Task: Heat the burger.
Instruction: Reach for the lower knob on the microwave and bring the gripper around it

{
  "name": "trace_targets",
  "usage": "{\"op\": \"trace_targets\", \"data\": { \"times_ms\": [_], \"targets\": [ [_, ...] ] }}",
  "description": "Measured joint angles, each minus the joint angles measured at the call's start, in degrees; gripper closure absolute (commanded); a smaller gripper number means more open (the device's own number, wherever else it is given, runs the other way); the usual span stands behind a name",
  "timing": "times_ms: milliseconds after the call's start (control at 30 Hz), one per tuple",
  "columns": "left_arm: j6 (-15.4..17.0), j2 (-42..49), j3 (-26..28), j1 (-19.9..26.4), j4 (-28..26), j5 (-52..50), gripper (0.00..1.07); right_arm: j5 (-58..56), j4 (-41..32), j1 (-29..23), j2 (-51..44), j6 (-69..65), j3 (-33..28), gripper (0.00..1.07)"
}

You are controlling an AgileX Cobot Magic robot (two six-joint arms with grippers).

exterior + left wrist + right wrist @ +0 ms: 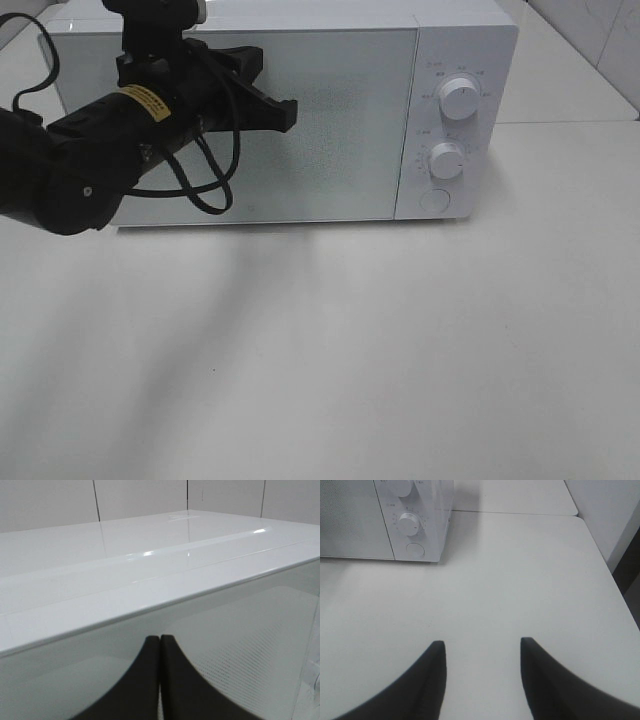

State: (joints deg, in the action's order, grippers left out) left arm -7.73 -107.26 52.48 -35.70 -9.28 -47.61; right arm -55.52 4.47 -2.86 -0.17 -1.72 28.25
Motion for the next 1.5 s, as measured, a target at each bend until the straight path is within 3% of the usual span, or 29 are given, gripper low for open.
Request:
{"op": "trace_targets", "data": {
  "times_ms": [167, 367, 900, 1033, 1167, 1200, 1233, 1267, 1300, 1333, 1367, 1400, 1433, 1467, 1500],
  "targets": [
    [-0.63, 5.16, -5.67, -4.01, -0.46, 0.34, 1.07, 0.0, 0.0, 0.0, 0.0, 0.0, 0.0, 0.59],
    [-0.69, 8.31, -7.1, -6.59, -0.52, 4.24, 1.07, 0.0, 0.0, 0.0, 0.0, 0.0, 0.0, 0.59],
    [-0.69, 22.8, -7.16, -14.95, 0.11, 39.08, 1.07, 0.0, 0.0, 0.0, 0.0, 0.0, 0.0, 0.59],
    [-0.69, 26.13, -7.16, -15.36, 0.11, 44.23, 1.07, 0.0, 0.0, 0.0, 0.0, 0.0, 0.0, 0.59],
    [0.23, 32.37, -7.22, -15.47, 0.06, 55.63, 1.06, 0.0, 0.0, 0.0, 0.0, 0.0, 0.0, 0.59],
    [0.8, 33.58, -7.22, -15.47, 0.06, 58.21, 0.97, 0.0, 0.0, 0.0, 0.0, 0.0, 0.0, 0.59],
    [0.8, 33.58, -7.22, -15.47, 0.06, 58.21, 0.97, 0.0, 0.0, 0.0, 0.0, 0.0, 0.0, 0.59],
    [2.01, 35.58, -7.22, -15.47, 0.06, 62.57, 0.91, 0.0, 0.0, 0.0, 0.0, 0.0, 0.0, 0.59],
    [2.75, 36.61, -7.22, -15.47, 0.06, 64.74, 0.74, 0.0, 0.0, 0.0, 0.0, 0.0, 0.0, 0.59],
    [2.75, 36.61, -7.22, -15.47, 0.06, 64.74, 0.74, 0.0, 0.0, 0.0, 0.0, 0.0, 0.0, 0.59],
    [4.64, 38.27, -7.22, -15.47, 0.17, 67.95, 0.5, 0.0, 0.0, 0.0, 0.0, 0.0, 0.0, 0.59],
    [5.79, 39.13, -7.22, -15.41, 0.23, 69.56, 0.36, 0.0, 0.0, 0.0, 0.0, 0.0, 0.0, 0.59],
    [5.79, 39.13, -7.22, -15.41, 0.23, 69.56, 0.36, 0.0, 0.0, 0.0, 0.0, 0.0, 0.0, 0.59],
    [7.73, 40.68, -7.22, -14.78, 0.34, 72.82, 0.12, 0.0, 0.0, 0.0, 0.0, 0.0, 0.0, 0.59],
    [8.88, 41.25, -7.22, -14.04, 0.46, 74.2, 0.04, 0.0, 0.0, 0.0, 0.0, 0.0, 0.0, 0.59]
  ]
}}
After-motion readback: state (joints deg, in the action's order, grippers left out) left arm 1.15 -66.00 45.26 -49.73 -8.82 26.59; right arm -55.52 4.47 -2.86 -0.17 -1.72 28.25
